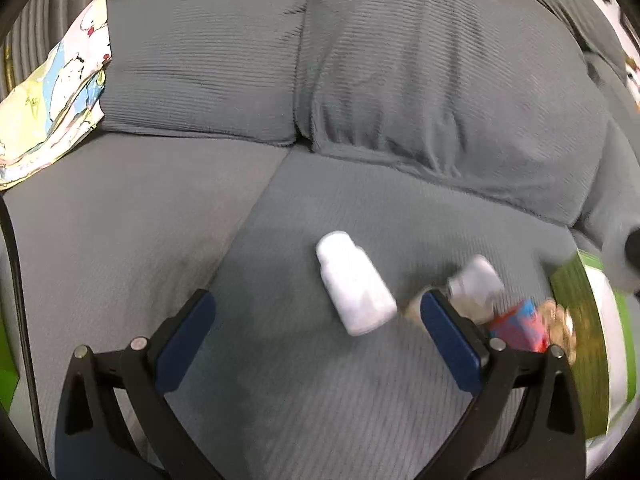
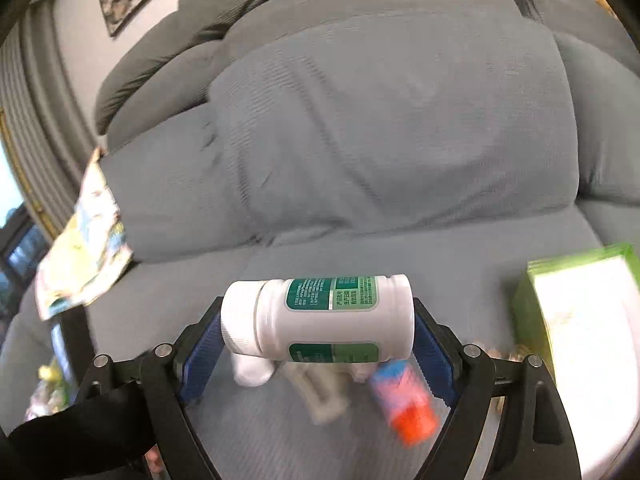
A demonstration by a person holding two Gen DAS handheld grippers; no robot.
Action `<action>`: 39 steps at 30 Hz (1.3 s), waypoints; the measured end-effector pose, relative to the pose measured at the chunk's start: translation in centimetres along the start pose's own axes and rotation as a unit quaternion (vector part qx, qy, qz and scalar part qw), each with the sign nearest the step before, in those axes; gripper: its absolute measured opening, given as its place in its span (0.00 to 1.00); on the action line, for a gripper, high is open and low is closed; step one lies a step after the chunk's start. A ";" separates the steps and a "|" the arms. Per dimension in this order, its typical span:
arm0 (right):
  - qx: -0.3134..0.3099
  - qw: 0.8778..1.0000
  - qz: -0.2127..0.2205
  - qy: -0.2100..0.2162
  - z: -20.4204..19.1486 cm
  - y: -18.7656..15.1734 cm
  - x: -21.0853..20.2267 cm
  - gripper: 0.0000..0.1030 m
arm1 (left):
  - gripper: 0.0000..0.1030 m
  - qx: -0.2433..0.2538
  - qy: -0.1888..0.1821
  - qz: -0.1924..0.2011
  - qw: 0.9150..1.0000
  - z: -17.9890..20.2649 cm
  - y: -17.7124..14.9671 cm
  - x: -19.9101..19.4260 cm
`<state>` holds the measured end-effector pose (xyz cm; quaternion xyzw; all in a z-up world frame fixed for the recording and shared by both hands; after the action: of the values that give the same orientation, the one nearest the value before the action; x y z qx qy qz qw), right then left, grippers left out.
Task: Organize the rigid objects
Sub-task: 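Carry the green-labelled bottle toward the left tool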
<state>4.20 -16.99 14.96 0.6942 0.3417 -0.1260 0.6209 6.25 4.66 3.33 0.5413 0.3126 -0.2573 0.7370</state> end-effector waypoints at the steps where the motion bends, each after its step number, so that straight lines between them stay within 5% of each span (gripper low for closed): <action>1: -0.001 1.000 -0.005 0.003 0.0 -1.1 -0.2 0.84 | 0.99 0.010 0.001 -0.005 1.000 0.2 -0.9 -0.3; 9: 0.063 0.991 -0.116 -0.016 0.7 -9.3 2.5 0.84 | 0.98 0.038 -0.040 -0.088 0.995 1.3 -6.9 0.6; 13: 0.045 0.984 -0.157 -0.069 1.2 -11.0 3.9 0.84 | 0.94 0.058 -0.043 -0.118 0.990 2.4 -8.8 1.6; 19: 0.057 0.978 -0.188 -0.069 3.3 -12.3 5.0 0.84 | 0.94 0.071 -0.054 -0.147 0.985 3.1 -10.0 2.7; 28: 0.043 0.980 -0.175 -0.081 3.7 -12.1 2.5 0.90 | 0.94 0.094 -0.114 -0.158 0.976 4.8 -10.9 1.4; 35: 0.106 0.986 -0.124 -0.020 5.7 -11.7 -0.3 0.90 | 0.92 0.114 -0.179 -0.172 0.962 7.3 -12.3 0.1; 39: 0.141 0.983 -0.121 0.006 6.9 -12.0 0.5 0.75 | 0.82 0.092 -0.201 -0.184 0.958 8.3 -12.2 0.7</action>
<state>-1.25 -23.44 3.97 0.7288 0.4058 -0.2432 0.4950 -0.53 -6.79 -3.08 0.4773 0.2273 -0.5198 0.6711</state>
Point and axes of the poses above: each gripper's, at about its wrist camera, not at the fingertips, and x roughly the way its jaws point, z to its right, y to its top, the point moved 1 cm from there along x, roughly the way its jaws point, and after that the axes turned 9 degrees about -x, right-handed, at the moved point
